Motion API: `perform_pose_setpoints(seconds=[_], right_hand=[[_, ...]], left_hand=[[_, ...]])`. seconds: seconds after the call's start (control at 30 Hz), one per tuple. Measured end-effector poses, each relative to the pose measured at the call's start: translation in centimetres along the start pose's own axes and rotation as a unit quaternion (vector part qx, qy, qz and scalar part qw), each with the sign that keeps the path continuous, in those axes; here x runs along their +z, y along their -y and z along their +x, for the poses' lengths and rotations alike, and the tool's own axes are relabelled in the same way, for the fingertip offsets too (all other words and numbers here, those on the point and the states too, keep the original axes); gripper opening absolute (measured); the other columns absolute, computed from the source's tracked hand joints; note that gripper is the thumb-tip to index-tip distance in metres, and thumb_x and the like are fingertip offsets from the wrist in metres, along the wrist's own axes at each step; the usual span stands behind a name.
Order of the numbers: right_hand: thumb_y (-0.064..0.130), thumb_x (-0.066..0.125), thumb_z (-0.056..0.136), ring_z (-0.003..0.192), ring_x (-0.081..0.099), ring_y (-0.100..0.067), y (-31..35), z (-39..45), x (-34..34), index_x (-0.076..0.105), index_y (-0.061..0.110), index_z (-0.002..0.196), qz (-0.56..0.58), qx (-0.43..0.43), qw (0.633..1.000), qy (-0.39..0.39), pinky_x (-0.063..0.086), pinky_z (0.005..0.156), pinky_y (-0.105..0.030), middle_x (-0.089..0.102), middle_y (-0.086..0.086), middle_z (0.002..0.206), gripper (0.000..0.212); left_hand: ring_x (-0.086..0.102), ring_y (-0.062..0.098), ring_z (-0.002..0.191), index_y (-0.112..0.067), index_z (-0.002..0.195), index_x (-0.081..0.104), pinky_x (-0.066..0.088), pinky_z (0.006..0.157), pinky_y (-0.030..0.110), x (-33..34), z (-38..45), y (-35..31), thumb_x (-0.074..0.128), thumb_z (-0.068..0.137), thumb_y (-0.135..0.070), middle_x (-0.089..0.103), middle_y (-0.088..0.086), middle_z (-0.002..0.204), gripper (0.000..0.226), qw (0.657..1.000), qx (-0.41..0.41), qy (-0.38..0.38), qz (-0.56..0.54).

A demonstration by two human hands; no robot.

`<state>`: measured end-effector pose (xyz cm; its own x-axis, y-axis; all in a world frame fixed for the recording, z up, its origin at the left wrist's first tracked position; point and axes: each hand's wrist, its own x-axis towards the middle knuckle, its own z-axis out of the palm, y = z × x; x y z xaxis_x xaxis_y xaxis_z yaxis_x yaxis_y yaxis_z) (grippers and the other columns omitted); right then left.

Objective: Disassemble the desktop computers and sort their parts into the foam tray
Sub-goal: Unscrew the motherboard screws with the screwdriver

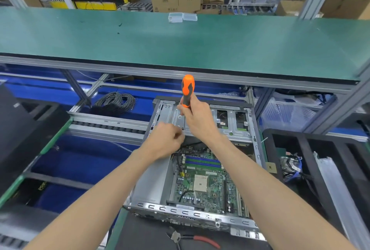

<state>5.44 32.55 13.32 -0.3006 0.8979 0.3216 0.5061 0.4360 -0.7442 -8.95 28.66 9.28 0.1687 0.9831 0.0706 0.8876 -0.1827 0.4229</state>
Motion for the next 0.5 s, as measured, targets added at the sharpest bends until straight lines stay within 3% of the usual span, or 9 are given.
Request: perform_pose_setpoints(seconds=[0.1,0.2,0.23,0.27,0.3,0.37,0.43,0.5], right_hand=[[0.023,0.055,0.103,0.066,0.06,-0.019,-0.2,0.1,0.2,0.051,0.012,0.115,-0.01,-0.011,1.0,-0.013,0.047,0.059,-0.032,0.066,-0.005,0.079,0.017],[0.024,0.055,0.103,0.061,0.058,-0.014,-0.4,0.1,0.5,0.051,0.014,0.115,-0.017,-0.015,1.0,-0.017,0.044,0.054,-0.028,0.064,-0.003,0.074,0.016],[0.024,0.055,0.103,0.061,0.057,-0.014,-0.5,0.1,0.5,0.051,0.013,0.115,-0.017,-0.015,1.0,-0.018,0.043,0.053,-0.026,0.064,-0.003,0.074,0.017],[0.024,0.055,0.103,0.06,0.057,-0.014,-0.6,0.2,0.5,0.051,0.013,0.116,-0.016,-0.014,1.0,-0.018,0.044,0.052,-0.027,0.064,-0.003,0.074,0.018],[0.025,0.055,0.103,0.061,0.058,-0.015,-0.6,0.2,0.5,0.05,0.013,0.117,-0.018,-0.013,1.0,-0.018,0.045,0.053,-0.028,0.064,-0.003,0.074,0.019],[0.026,0.055,0.103,0.062,0.059,-0.018,-0.6,0.3,0.5,0.05,0.012,0.12,-0.026,-0.017,0.999,-0.017,0.049,0.056,-0.034,0.064,-0.004,0.075,0.023],[0.026,0.055,0.103,0.061,0.058,-0.019,-0.7,0.3,0.5,0.05,0.012,0.121,-0.027,-0.02,0.999,-0.015,0.051,0.057,-0.04,0.064,-0.004,0.075,0.024],[0.026,0.055,0.103,0.061,0.058,-0.021,-0.7,0.4,0.5,0.05,0.012,0.12,-0.028,-0.024,0.999,-0.014,0.05,0.057,-0.041,0.064,-0.005,0.074,0.023]], left_hand=[[0.06,0.028,0.081,-0.004,0.088,0.069,0.052,0.081,0.041,0.5,1.0,-0.2,0.044,0.095,-0.02,0.067,0.009,0.085,0.031,0.963,-0.04,0.256,0.075],[0.051,0.028,0.075,0.005,0.098,0.06,0.045,0.083,0.04,1.2,2.1,-0.6,0.035,0.1,-0.011,0.061,0.021,0.102,0.03,0.908,-0.077,0.389,0.139],[0.054,0.032,0.08,0.008,0.105,0.059,0.044,0.085,0.041,1.4,2.5,-0.6,0.034,0.101,-0.01,0.047,-0.001,0.097,0.03,0.891,-0.087,0.421,0.147],[0.057,0.037,0.094,0.007,0.112,0.059,0.045,0.092,0.042,1.8,2.9,-0.3,0.037,0.1,-0.011,0.035,0.027,0.14,0.03,0.876,-0.103,0.448,0.148],[0.056,0.038,0.109,0.003,0.118,0.059,0.044,0.097,0.042,2.1,3.2,0.0,0.041,0.099,-0.012,0.055,0.027,0.126,0.03,0.865,-0.12,0.464,0.147],[0.052,0.036,0.124,0.001,0.13,0.056,0.043,0.099,0.04,2.6,3.7,0.5,0.046,0.097,-0.011,0.051,0.02,0.135,0.037,0.859,-0.13,0.472,0.151],[0.05,0.032,0.126,-0.001,0.145,0.047,0.043,0.102,0.038,3.3,4.2,1.2,0.044,0.096,-0.004,0.051,0.015,0.135,0.05,0.86,-0.133,0.466,0.16],[0.039,0.028,0.141,-0.016,0.156,0.035,0.037,0.113,0.037,3.6,4.3,1.1,0.044,0.095,-0.001,0.037,0.006,0.158,0.063,0.86,-0.128,0.466,0.163]])
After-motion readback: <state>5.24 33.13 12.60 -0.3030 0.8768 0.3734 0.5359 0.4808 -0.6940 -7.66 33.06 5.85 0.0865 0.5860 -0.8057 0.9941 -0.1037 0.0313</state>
